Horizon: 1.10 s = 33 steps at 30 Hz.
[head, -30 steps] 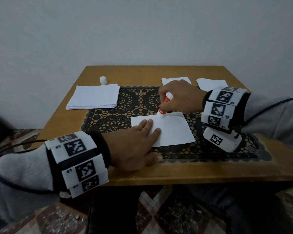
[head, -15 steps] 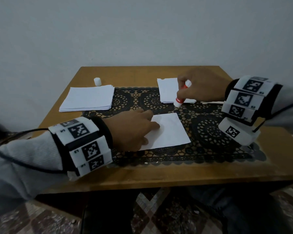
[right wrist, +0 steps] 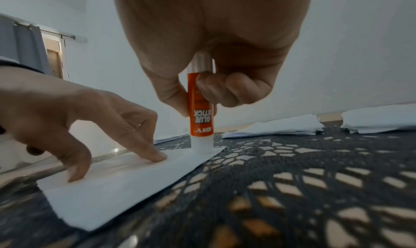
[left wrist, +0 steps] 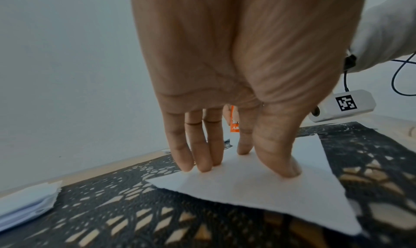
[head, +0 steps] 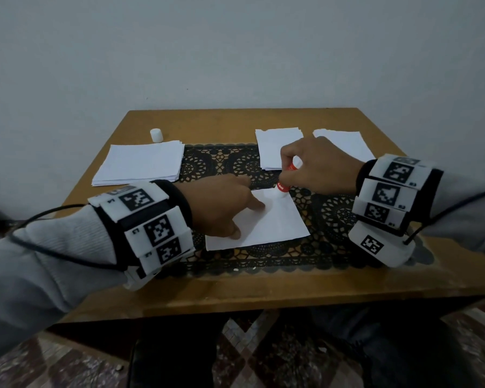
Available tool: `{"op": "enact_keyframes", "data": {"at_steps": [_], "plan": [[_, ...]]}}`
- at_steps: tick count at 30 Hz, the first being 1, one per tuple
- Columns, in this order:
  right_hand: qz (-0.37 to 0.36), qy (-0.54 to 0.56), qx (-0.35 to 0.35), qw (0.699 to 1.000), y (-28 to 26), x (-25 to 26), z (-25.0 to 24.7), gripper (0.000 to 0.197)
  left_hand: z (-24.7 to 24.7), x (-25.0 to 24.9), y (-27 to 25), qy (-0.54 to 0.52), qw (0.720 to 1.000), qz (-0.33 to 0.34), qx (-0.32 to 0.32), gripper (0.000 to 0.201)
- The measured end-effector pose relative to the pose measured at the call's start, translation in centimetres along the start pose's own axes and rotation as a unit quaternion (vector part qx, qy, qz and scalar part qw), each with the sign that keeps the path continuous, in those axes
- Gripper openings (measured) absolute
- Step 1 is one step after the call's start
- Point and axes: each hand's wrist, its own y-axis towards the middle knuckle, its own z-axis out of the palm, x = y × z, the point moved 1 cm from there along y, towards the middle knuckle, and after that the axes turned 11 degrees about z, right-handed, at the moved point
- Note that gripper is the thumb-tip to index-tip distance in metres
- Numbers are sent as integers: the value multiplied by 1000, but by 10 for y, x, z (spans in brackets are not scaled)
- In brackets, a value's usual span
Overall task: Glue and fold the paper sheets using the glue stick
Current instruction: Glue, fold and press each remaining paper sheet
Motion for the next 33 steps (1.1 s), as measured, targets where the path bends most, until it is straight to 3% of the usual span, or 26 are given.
{"op": "enact_keyframes", "data": {"at_steps": [12,19,25,33], "plan": [[-18,-6,66,998,-36,6,-5,16,4,5,-1,-47,999,-27,1,71],[-17,28,129,991,-49,5,-13,17,5,14,-2,-69,991,-111,11,94],[37,140,125,982,-48,-1,-33,19,3,26,-3,-142,979,-145,27,92],[70,186,101,975,-45,-15,-39,19,3,27,-1,-158,977,-144,13,81]]}}
